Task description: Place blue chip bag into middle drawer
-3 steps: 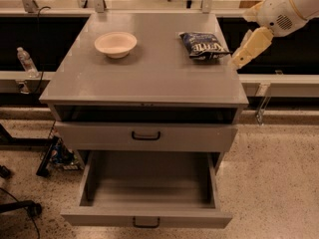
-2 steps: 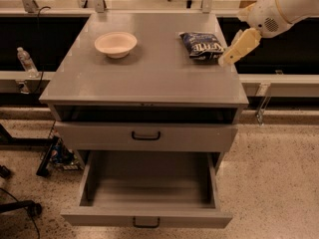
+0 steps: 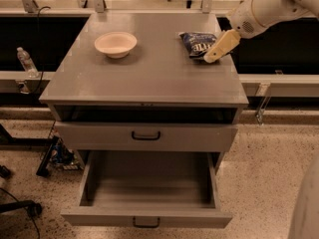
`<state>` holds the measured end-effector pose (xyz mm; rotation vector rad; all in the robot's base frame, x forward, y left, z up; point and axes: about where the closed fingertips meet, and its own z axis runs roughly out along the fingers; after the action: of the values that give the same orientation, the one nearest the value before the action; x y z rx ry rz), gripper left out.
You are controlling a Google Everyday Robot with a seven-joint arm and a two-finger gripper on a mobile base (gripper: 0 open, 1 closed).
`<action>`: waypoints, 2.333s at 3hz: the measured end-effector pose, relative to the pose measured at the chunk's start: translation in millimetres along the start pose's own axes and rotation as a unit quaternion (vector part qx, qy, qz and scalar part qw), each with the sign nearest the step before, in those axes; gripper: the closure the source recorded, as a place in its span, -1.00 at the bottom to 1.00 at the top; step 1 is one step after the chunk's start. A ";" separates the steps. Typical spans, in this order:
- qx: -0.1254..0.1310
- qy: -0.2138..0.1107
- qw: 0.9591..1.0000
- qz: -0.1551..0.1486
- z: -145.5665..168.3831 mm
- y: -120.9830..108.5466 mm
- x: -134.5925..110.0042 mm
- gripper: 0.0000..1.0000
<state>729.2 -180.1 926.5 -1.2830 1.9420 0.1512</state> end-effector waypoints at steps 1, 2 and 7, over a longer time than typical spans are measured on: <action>0.012 0.016 1.000 0.006 34.0 -16.8 5.5 -1.00; 0.021 0.030 0.999 0.013 53.9 -25.3 11.6 -1.00; -0.004 0.030 1.000 0.002 81.8 -13.6 3.4 0.97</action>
Offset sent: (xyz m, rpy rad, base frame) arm 0.0667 0.0010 -0.0467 -0.0682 0.0117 -0.1075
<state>784.1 -149.1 872.5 -1.3029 1.9961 0.1226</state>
